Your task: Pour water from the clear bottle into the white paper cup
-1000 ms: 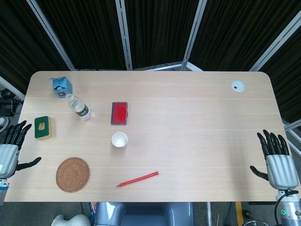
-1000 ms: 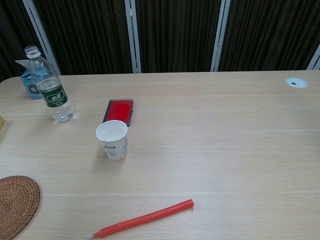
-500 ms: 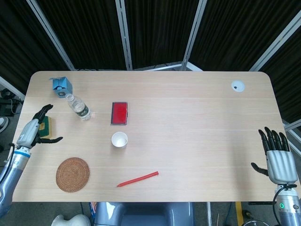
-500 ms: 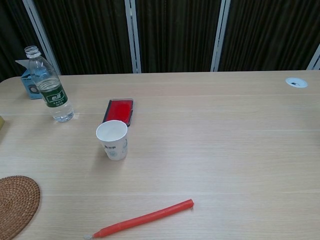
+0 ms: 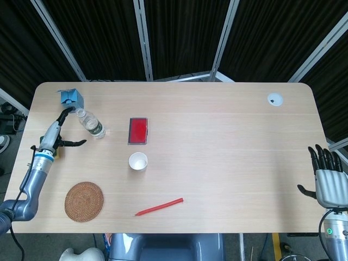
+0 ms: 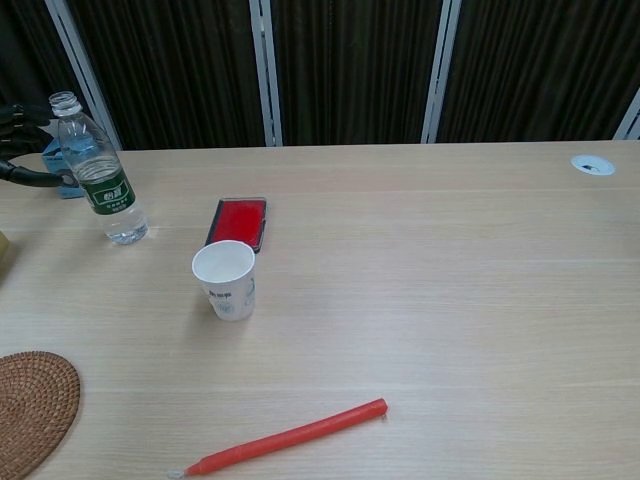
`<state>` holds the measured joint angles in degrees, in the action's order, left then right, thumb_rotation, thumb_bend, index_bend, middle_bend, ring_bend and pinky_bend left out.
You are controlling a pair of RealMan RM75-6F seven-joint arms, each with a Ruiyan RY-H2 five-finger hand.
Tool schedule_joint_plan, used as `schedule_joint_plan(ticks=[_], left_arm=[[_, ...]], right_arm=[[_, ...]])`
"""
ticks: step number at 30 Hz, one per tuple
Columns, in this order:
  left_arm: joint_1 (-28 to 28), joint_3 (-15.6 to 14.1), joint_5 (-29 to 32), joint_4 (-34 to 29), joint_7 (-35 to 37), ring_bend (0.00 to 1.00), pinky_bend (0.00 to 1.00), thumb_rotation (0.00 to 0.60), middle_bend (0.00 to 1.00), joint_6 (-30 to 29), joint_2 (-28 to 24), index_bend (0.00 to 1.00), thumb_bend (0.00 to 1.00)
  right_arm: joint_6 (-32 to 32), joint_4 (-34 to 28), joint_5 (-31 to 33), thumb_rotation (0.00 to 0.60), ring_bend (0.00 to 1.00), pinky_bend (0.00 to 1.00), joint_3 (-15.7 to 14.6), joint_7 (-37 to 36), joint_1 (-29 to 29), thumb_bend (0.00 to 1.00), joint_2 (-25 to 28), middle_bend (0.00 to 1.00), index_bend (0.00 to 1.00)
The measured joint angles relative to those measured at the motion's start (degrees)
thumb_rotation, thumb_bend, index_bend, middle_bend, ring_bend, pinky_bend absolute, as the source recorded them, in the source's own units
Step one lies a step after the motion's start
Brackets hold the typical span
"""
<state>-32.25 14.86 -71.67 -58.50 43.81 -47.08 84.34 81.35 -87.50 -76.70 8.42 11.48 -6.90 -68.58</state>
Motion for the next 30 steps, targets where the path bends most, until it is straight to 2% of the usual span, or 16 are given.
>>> schedule_joint_plan(ticks=[11, 27, 30], left_arm=[[-4.2, 1.2, 1.9, 9.5, 1.2, 0.00, 0.00, 0.600, 0.00, 5.8, 5.1, 0.00, 0.00], [-9.7, 1.7, 0.1, 26.2, 7.9, 0.00, 0.00, 0.600, 0.00, 8.4, 16.3, 0.00, 0.00], [-10.5, 1.8, -0.1, 27.6, 10.4, 0.00, 0.00, 0.600, 0.03, 9.1, 17.2, 0.03, 0.07]], right_arm=[[-1.1, 0.7, 1.7, 0.600, 0.00, 0.00, 0.4, 0.3, -0.5, 0.00, -0.1, 0.00, 0.00], [-2.5, 2.0, 3.4, 0.600, 0.00, 0.00, 0.8, 0.8, -1.3, 0.00, -0.4, 0.00, 0.00], [-2.8, 2.3, 3.7, 0.600, 0.00, 0.00, 0.7, 0.8, -1.4, 0.00, -0.5, 0.00, 0.00]])
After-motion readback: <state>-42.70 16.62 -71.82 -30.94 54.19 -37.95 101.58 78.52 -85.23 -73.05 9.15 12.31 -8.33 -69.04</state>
